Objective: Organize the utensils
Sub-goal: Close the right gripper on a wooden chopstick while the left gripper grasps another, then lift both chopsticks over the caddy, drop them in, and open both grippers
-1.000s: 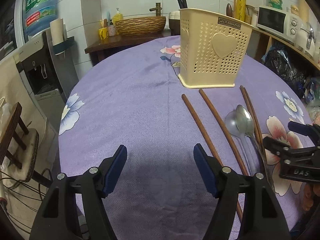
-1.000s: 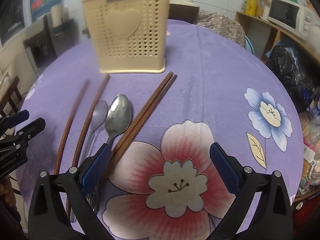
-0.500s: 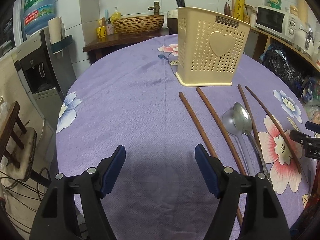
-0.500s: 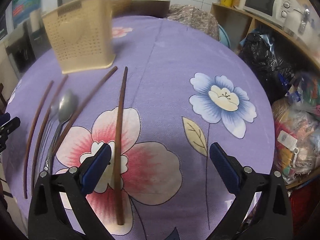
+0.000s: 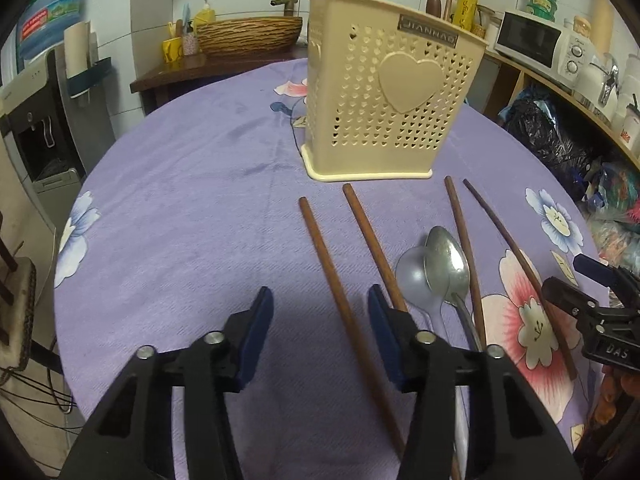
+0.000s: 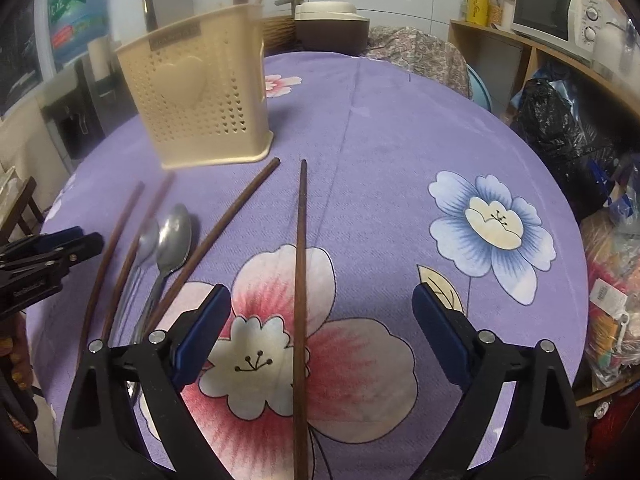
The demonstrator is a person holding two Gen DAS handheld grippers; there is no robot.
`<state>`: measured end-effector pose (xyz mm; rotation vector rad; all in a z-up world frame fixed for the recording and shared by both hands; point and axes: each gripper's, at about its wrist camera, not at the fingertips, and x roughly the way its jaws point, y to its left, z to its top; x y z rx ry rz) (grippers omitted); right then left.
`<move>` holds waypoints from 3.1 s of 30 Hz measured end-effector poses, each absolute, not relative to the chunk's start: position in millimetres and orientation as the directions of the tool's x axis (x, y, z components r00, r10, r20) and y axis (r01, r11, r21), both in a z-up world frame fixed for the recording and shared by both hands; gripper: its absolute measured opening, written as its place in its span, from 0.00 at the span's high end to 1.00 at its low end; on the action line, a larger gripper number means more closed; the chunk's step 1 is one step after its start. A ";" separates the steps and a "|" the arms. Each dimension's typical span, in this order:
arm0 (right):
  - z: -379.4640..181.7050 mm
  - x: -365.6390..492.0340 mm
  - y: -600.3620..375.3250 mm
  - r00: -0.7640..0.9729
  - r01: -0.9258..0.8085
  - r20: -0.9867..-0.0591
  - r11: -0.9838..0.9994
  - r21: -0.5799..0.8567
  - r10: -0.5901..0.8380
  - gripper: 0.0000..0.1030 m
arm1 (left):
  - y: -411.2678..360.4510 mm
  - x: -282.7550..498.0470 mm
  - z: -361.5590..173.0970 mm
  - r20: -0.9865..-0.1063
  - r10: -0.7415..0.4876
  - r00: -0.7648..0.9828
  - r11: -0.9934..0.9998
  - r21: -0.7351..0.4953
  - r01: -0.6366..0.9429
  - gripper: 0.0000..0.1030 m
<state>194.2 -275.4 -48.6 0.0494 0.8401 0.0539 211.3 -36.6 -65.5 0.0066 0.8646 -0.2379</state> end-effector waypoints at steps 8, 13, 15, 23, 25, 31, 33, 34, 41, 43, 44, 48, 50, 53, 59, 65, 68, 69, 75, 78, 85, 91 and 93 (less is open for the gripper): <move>-48.0 217.1 -266.6 0.659 -0.130 -0.738 0.989 0.074 0.142 0.41 | -43.4 231.6 -71.1 -0.768 -0.193 0.611 0.977 -0.091 0.194 0.69; -55.6 248.1 -267.6 0.624 -0.148 -0.760 0.982 0.115 0.183 0.56 | -39.2 244.6 -70.0 -0.772 -0.214 0.598 0.975 -0.129 0.183 0.77; -57.5 260.8 -266.7 0.612 -0.146 -0.771 0.983 0.107 0.175 0.61 | -38.4 250.5 -70.1 -0.773 -0.221 0.595 0.974 -0.141 0.178 0.82; -62.5 300.9 -261.3 0.581 -0.109 -0.806 0.992 0.056 0.110 0.77 | -43.5 268.2 -70.0 -0.776 -0.230 0.587 0.972 -0.157 0.174 0.90; -62.6 307.1 -262.5 0.583 -0.093 -0.805 0.993 0.070 0.111 0.86 | -45.0 271.2 -69.7 -0.778 -0.233 0.584 0.972 -0.160 0.173 0.91; -63.8 312.4 -263.7 0.593 -0.094 -0.795 0.992 0.087 0.126 0.94 | -53.0 276.5 -69.0 -0.779 -0.217 0.589 0.974 -0.133 0.183 0.92; -62.7 311.1 -266.7 0.598 -0.100 -0.788 0.989 0.109 0.148 0.94 | -51.8 276.7 -68.1 -0.777 -0.217 0.591 0.974 -0.135 0.180 0.92; -61.3 309.9 -267.6 0.601 -0.102 -0.784 0.988 0.120 0.157 0.94 | -51.1 276.9 -66.4 -0.774 -0.217 0.595 0.974 -0.136 0.179 0.92; -23.0 281.4 -281.3 0.676 -0.145 -0.694 0.968 0.205 0.248 0.94 | -35.9 257.2 -31.2 -0.704 -0.259 0.661 0.966 -0.168 0.199 0.92; -4.8 267.0 -286.2 0.699 -0.172 -0.658 0.958 0.228 0.282 0.94 | -28.8 246.4 -11.8 -0.665 -0.279 0.693 0.960 -0.183 0.211 0.92; 2.8 261.5 -287.9 0.706 -0.182 -0.644 0.954 0.238 0.295 0.94 | -25.7 240.8 -2.0 -0.645 -0.287 0.708 0.958 -0.186 0.219 0.92; 43.0 230.4 -299.6 0.746 -0.239 -0.563 0.932 0.273 0.356 0.94 | -9.7 214.3 45.0 -0.545 -0.314 0.777 0.949 -0.182 0.256 0.92; 61.1 216.6 -305.4 0.759 -0.264 -0.527 0.921 0.287 0.382 0.94 | -2.4 205.5 63.3 -0.507 -0.329 0.797 0.944 -0.190 0.269 0.92; 83.4 199.9 -312.9 0.775 -0.292 -0.487 0.911 0.291 0.404 0.94 | 7.4 194.7 83.7 -0.457 -0.331 0.826 0.943 -0.190 0.274 0.92; 99.5 196.0 -313.8 0.788 -0.296 -0.472 0.915 0.273 0.395 0.94 | 5.3 193.2 95.4 -0.430 -0.326 0.842 0.944 -0.184 0.272 0.93; 105.0 196.8 -315.7 0.793 -0.296 -0.464 0.916 0.271 0.394 0.94 | 8.1 194.3 98.9 -0.423 -0.324 0.846 0.945 -0.180 0.271 0.93; 108.6 197.6 -317.7 0.796 -0.297 -0.454 0.912 0.282 0.400 0.94 | 10.4 195.9 103.2 -0.417 -0.327 0.848 0.944 -0.182 0.275 0.93; 110.1 197.8 -317.3 0.797 -0.298 -0.453 0.913 0.279 0.399 0.94 | 10.7 195.9 105.1 -0.413 -0.329 0.849 0.944 -0.182 0.277 0.93; 147.7 210.4 -311.1 0.812 -0.331 -0.411 0.907 0.260 0.414 0.94 | 10.8 197.7 143.5 -0.355 -0.343 0.869 0.939 -0.160 0.306 0.93; 193.4 225.4 -305.3 0.844 -0.345 -0.340 0.905 0.248 0.415 0.94 | 7.5 205.3 180.5 -0.297 -0.357 0.885 0.933 -0.148 0.327 0.93; 277.1 269.8 -280.7 0.910 -0.324 -0.197 0.923 0.207 0.364 0.94 | -8.9 248.9 239.3 -0.208 -0.361 0.909 0.930 -0.157 0.334 0.93; 249.6 310.6 -260.1 0.920 -0.281 -0.222 0.938 0.204 0.324 0.94 | -24.2 284.1 211.6 -0.258 -0.335 0.906 0.940 -0.164 0.300 0.93; 226.8 322.4 -253.7 0.912 -0.267 -0.263 0.943 0.201 0.314 0.94 | -27.7 292.7 191.7 -0.289 -0.321 0.902 0.945 -0.162 0.284 0.93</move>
